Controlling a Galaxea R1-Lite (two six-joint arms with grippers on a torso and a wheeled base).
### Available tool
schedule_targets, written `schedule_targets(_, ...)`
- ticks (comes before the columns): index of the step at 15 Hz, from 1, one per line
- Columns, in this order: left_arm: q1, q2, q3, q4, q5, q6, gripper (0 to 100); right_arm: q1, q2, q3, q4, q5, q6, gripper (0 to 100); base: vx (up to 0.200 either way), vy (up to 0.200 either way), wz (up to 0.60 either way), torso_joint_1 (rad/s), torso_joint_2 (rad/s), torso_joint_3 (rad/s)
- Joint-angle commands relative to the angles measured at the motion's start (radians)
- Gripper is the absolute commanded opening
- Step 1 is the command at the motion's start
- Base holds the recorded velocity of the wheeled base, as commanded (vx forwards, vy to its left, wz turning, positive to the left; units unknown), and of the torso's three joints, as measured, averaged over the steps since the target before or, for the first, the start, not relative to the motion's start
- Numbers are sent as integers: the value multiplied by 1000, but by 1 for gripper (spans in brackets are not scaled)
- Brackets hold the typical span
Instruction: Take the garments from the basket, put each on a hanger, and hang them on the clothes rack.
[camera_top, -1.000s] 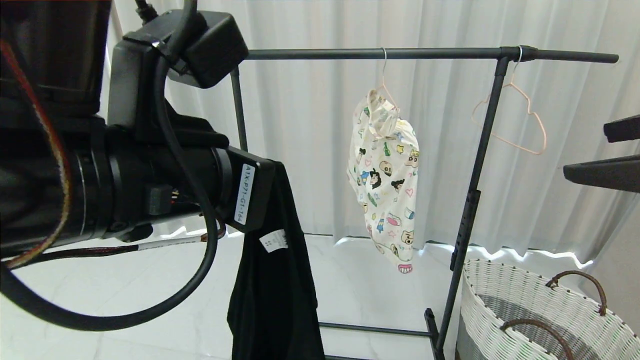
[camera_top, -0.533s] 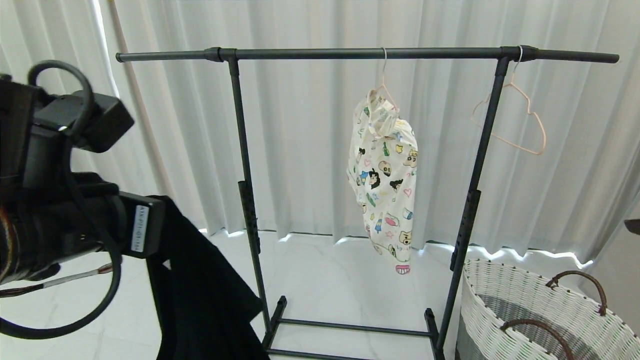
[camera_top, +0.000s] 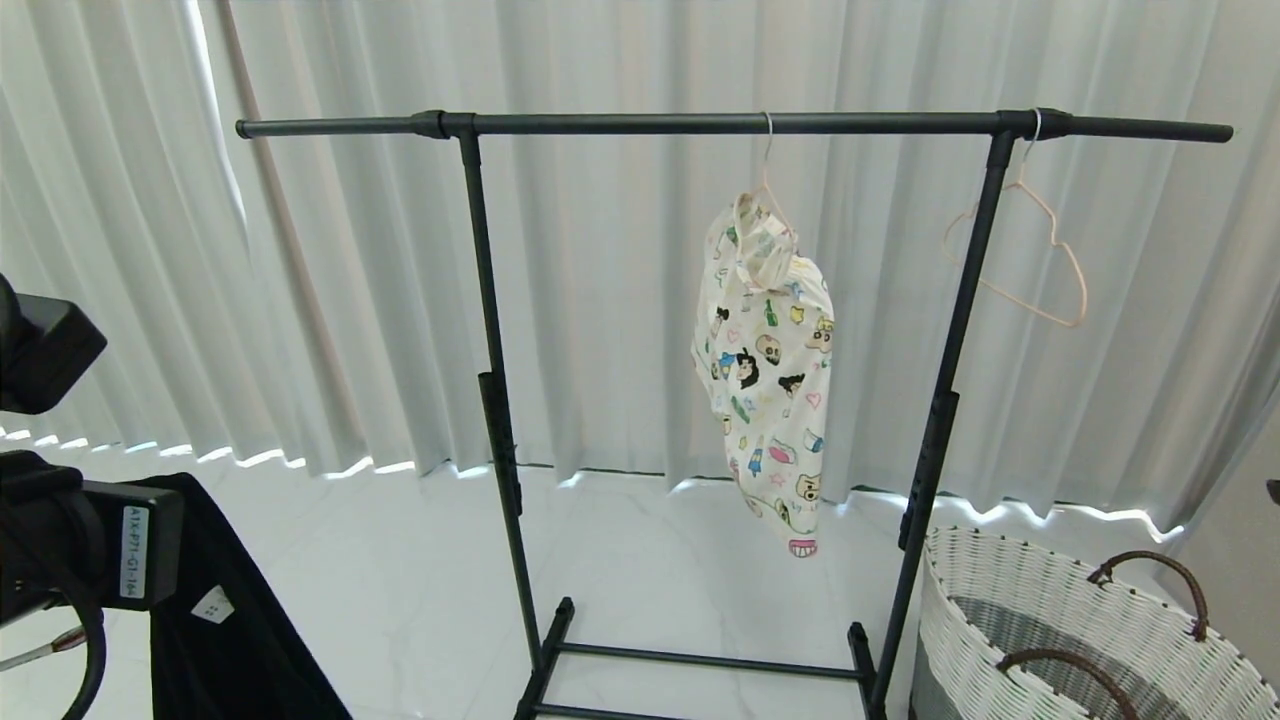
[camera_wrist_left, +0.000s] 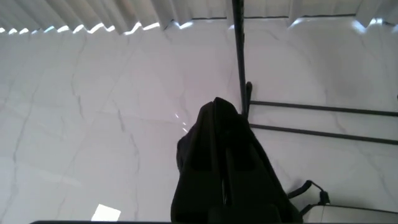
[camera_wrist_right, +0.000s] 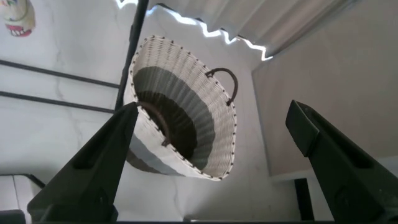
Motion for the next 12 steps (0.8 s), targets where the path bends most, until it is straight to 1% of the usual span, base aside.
schedule_targets(1,1,-13,12,0,0,0,0,-23,-2,6,-1,9,1,100,0,0,0,154,-403,-251)
schedule_targets(3,1,-15,20,0,0,1,0,-35,6,4,-12,24,1,100,0,0,0,171,-437,-266)
schedule_targets(6,0,-16,21,-1,-6,1,0,-53,18,-2,-55,27,1,100,0,0,0,183,-471,-284)
schedule_targets(7,0,-21,24,-1,-23,0,0,-58,23,-2,-55,35,4,100,0,0,0,198,-471,-286)
schedule_targets(9,0,-45,34,-1,-95,1,0,-83,30,-2,-56,64,4,100,0,0,0,205,-479,-273)
schedule_targets(10,0,-50,40,-1,-110,3,0,-95,35,-11,-56,77,4,100,0,0,0,212,-481,-286)
schedule_targets(12,0,-50,43,-3,-110,1,0,-107,52,-34,-56,83,4,100,0,0,0,212,-491,-278)
